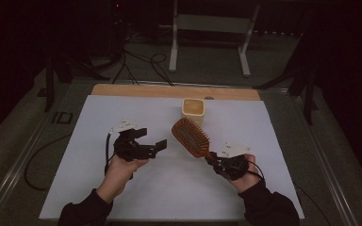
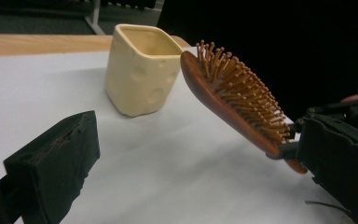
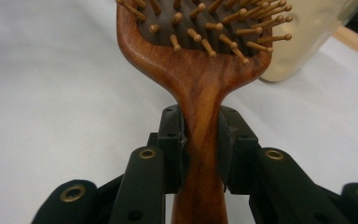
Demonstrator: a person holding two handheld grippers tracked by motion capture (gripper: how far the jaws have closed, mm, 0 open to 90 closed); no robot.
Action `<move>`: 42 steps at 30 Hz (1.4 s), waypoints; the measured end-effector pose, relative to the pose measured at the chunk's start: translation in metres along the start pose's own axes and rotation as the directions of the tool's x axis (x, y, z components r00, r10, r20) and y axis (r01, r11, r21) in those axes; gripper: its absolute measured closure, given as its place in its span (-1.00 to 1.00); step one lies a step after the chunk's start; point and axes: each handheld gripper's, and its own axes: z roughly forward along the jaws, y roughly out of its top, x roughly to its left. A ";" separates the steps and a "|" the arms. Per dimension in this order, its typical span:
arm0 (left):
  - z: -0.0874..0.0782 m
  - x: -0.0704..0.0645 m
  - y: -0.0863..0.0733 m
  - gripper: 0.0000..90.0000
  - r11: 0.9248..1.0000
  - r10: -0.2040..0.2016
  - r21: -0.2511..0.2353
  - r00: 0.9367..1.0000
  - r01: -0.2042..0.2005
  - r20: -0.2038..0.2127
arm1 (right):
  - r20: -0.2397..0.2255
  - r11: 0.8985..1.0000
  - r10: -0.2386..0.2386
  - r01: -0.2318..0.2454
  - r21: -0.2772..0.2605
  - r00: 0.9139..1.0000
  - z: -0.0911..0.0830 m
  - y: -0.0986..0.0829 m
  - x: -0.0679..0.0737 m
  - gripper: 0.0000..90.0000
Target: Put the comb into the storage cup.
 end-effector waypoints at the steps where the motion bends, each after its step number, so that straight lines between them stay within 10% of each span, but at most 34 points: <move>1: 0.003 0.000 0.000 -1.00 1.000 -0.016 0.002 1.000 0.016 0.008 | 0.006 1.000 -0.011 0.011 -0.001 1.000 0.000 0.000 0.000 0.63; 8: 0.033 0.003 0.000 -1.00 0.990 -0.138 0.032 0.989 0.137 0.058 | 0.004 1.000 -0.011 0.011 -0.009 1.000 -0.001 0.001 0.000 0.63; 21: 0.067 0.004 0.004 -1.00 0.948 -0.318 0.022 0.934 0.319 0.166 | 0.000 1.000 -0.015 0.015 -0.004 1.000 0.001 0.001 0.002 0.63; 25: 0.075 0.001 0.005 -0.98 0.941 -0.335 0.020 0.926 0.337 0.172 | -0.006 1.000 -0.018 0.018 -0.001 1.000 0.002 0.001 0.004 0.63; 36: 0.084 -0.002 0.000 -0.24 0.923 -0.384 0.017 0.913 0.385 0.136 | -0.006 1.000 -0.020 0.020 0.008 1.000 0.004 0.001 0.005 0.63; 42: 0.083 0.003 -0.003 -0.07 0.901 -0.429 0.017 0.886 0.433 0.174 | -0.005 1.000 -0.020 0.021 0.012 1.000 0.006 0.000 0.004 0.62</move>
